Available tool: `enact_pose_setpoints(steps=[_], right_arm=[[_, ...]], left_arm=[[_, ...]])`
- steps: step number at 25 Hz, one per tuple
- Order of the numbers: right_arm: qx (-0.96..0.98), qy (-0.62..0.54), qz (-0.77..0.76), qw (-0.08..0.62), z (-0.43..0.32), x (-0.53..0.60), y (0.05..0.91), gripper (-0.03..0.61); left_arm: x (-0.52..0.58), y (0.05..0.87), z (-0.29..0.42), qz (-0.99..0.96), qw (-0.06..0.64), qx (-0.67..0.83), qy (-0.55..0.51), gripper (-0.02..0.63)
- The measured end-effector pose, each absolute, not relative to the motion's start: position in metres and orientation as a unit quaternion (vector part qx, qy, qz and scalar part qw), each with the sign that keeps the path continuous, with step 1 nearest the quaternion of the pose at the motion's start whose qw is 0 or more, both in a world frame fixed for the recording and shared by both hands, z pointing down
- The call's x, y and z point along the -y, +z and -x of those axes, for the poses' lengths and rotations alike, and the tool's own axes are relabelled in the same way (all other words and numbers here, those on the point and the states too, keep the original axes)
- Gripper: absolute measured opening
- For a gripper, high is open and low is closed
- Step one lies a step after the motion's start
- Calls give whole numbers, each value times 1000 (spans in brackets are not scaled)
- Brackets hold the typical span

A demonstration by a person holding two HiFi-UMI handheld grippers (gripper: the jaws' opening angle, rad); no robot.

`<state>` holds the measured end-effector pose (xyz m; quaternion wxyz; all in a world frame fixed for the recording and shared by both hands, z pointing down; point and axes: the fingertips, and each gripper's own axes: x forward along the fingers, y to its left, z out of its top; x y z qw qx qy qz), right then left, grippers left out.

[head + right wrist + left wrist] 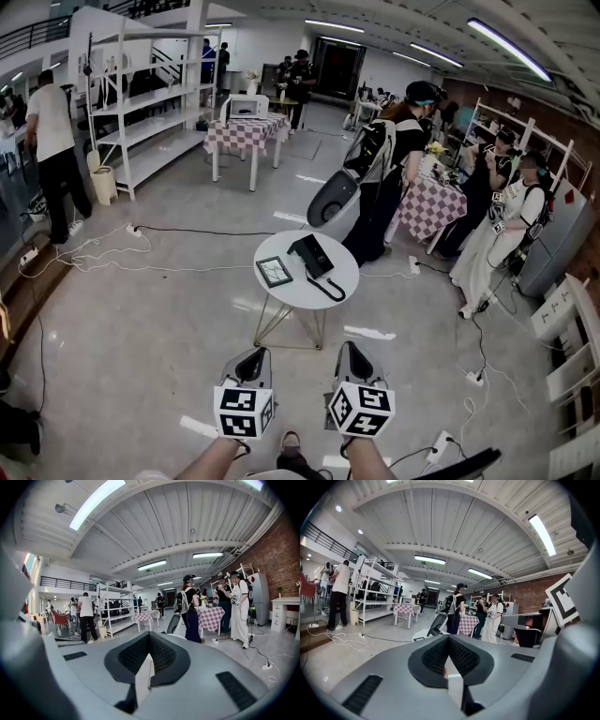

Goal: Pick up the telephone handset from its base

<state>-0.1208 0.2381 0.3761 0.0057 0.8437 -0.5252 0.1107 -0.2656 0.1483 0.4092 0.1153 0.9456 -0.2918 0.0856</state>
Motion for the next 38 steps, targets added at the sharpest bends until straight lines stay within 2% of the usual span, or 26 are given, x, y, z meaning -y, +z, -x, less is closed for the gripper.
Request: enact_pose_setpoints(steps=[15,38], right_arm=[[531,109,-840,-7,11,-175,371,25],[536,90,-839,-15,-89,-131,360,25]], left_arm=[[-76,388,156,-945,107,300,74,5],[-23,371,68,-945,67,314,67,5]])
